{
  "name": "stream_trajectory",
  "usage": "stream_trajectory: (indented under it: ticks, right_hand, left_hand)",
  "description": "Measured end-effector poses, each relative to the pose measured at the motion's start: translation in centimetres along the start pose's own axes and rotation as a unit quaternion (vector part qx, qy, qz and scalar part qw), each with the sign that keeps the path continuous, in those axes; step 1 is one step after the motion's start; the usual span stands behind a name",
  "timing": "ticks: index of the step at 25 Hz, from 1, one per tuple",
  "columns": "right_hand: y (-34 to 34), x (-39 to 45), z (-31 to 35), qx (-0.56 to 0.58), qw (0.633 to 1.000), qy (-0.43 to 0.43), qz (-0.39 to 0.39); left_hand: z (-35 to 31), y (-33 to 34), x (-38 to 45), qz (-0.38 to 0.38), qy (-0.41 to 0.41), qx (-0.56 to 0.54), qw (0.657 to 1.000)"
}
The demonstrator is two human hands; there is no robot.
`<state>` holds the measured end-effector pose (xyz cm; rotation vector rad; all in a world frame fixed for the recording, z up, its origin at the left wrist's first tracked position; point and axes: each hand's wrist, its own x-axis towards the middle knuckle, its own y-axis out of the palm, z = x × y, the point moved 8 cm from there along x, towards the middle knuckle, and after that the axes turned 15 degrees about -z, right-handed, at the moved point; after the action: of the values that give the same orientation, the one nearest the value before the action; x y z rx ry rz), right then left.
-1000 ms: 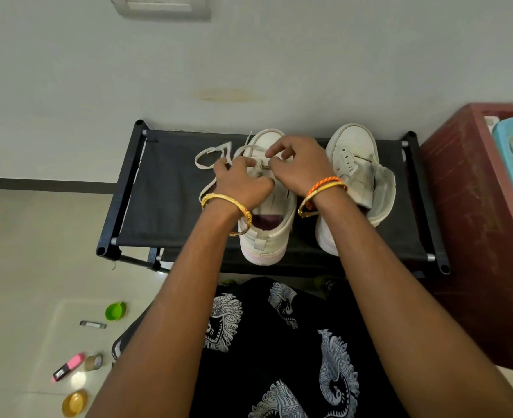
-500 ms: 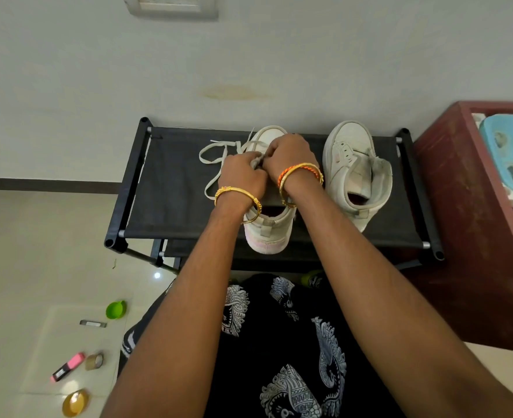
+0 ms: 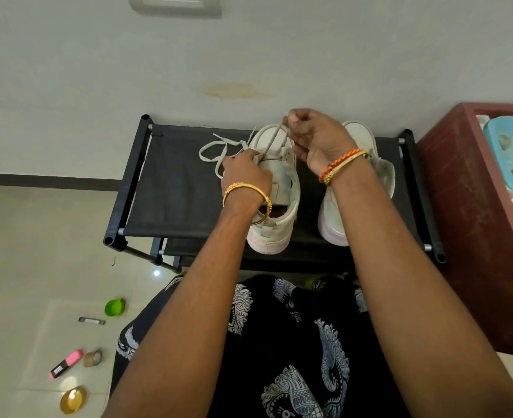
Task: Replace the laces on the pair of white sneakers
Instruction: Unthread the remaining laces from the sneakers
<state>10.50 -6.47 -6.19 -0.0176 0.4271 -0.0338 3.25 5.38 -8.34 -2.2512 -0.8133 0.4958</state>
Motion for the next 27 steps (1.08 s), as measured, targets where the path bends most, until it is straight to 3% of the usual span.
stream_trajectory:
  ticks: [3,5,7,9,11,13,17,21,25,27]
  right_hand:
    - [-0.1,-0.3,1.2,0.088,0.996,0.002,-0.016]
    - [-0.3,-0.5,1.9,-0.039,0.991,-0.094,-0.085]
    - [0.9,-1.1,1.6,-0.274,0.934,-0.211,-0.087]
    - [2.4,-1.5,-0.1,-0.476,0.839,-0.259,-0.050]
    - [2.9,-1.8,-0.5,-0.558,0.778,-0.284,-0.054]
    - [2.9,-2.0,0.0,-0.564,0.763,-0.305,-0.077]
    - [2.5,-1.8,0.0,-0.504,0.803,-0.302,-0.099]
    - [1.3,-1.0,-0.2,-0.361,0.888,-0.259,-0.115]
    - [0.9,-2.1,0.8,-0.135,0.980,-0.145,-0.036]
    - [1.2,-3.1,1.8,-0.001,0.996,-0.087,0.020]
  left_hand:
    - [0.1,0.1,0.0,0.008,-0.005,-0.005,1.000]
    - [0.1,0.2,0.1,0.012,-0.004,-0.007,1.000]
    - [0.1,0.2,0.1,0.015,-0.001,-0.006,1.000]
    - [0.1,0.2,0.2,0.014,0.000,-0.008,1.000]
    - [0.1,0.2,0.3,0.011,0.002,-0.007,1.000]
    - [0.1,0.3,0.3,0.011,0.003,-0.006,1.000]
    - [0.1,0.3,0.3,0.006,-0.001,-0.016,1.000]
    - [0.2,0.3,0.3,-0.002,-0.005,-0.011,1.000]
    - [0.3,0.3,0.4,-0.006,-0.016,-0.007,1.000]
    - [0.3,0.2,0.4,-0.005,-0.019,-0.006,1.000]
